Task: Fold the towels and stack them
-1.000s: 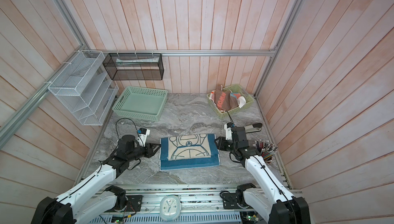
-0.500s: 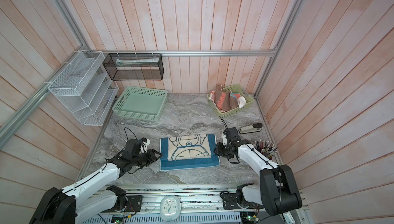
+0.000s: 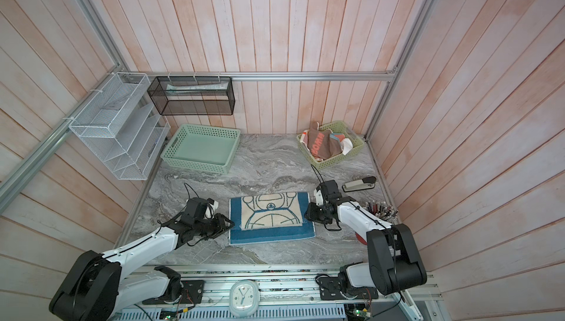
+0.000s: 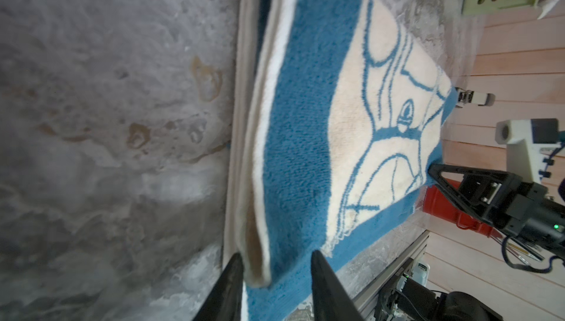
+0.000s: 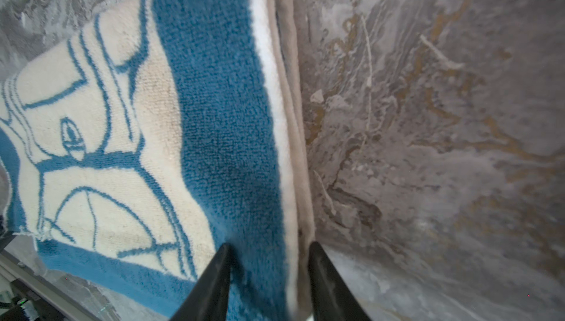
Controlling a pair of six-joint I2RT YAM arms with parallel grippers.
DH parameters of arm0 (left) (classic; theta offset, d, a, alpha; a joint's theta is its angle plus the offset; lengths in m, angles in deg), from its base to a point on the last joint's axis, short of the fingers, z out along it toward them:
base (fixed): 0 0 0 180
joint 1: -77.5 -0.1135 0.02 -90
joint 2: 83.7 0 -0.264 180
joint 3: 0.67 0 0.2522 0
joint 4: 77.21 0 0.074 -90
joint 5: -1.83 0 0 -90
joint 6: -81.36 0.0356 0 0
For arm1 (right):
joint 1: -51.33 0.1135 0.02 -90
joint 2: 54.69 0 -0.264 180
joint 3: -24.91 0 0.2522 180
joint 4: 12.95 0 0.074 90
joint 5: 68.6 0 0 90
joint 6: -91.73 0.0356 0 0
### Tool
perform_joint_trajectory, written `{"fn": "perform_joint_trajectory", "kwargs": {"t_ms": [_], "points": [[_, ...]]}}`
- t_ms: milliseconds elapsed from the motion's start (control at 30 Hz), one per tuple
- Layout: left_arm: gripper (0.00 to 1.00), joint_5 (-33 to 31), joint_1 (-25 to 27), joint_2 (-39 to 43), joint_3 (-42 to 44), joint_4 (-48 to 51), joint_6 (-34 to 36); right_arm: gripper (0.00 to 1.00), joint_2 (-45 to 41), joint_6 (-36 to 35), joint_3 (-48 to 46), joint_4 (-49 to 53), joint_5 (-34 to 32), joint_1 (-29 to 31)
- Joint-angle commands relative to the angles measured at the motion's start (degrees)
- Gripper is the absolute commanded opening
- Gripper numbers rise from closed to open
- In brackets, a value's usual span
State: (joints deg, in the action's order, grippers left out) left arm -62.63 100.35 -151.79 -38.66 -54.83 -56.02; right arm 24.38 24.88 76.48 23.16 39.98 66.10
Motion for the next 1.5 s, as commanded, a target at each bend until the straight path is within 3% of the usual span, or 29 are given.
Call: {"fn": "perform_joint_trajectory", "kwargs": {"t_ms": [0, 200, 367, 500, 700, 767, 933, 1267, 1467], "points": [[0.30, 1.5, 0.2, -0.4, -2.3, -1.5, 0.8, 0.31, -0.9, -1.3, 1.4, -0.1, 1.1, 0.4], [0.00, 2.3, 0.2, 0.0, -2.8, -0.3, 1.3, 0.02, -1.9, -2.2, 3.0, 2.5, -0.1, 0.4], [0.00, 2.2, 0.2, 2.6, -4.8, 3.2, 2.4, 0.00, -3.7, -2.8, 6.1, 6.9, -2.9, 0.4], [0.00, 2.2, 0.2, 2.6, -5.4, 4.1, 3.0, 0.22, -3.4, -3.6, 7.4, 8.8, -4.0, 0.4], [0.00, 2.7, 0.2, 1.9, -4.5, 3.2, 2.6, 0.24, -0.4, -3.3, 4.5, 6.5, 1.4, 0.7], [0.00, 2.9, 0.2, 1.8, -4.1, 3.1, 2.4, 0.20, 0.2, -3.2, 3.8, 5.6, 2.1, 0.9], [0.00, 3.7, 0.2, 2.1, -4.2, 4.1, 2.3, 0.00, -0.8, -3.0, 4.5, 6.9, 1.6, 1.1], [0.00, 3.4, 0.2, 9.9, -8.7, 16.2, 2.8, 0.00, -10.1, -3.3, 9.9, 21.8, -2.9, 1.1], [0.00, 4.9, 1.1, 16.1, -4.3, 18.6, -1.1, 0.00, -15.4, -0.5, 5.9, 25.5, -1.8, 1.1]]}}
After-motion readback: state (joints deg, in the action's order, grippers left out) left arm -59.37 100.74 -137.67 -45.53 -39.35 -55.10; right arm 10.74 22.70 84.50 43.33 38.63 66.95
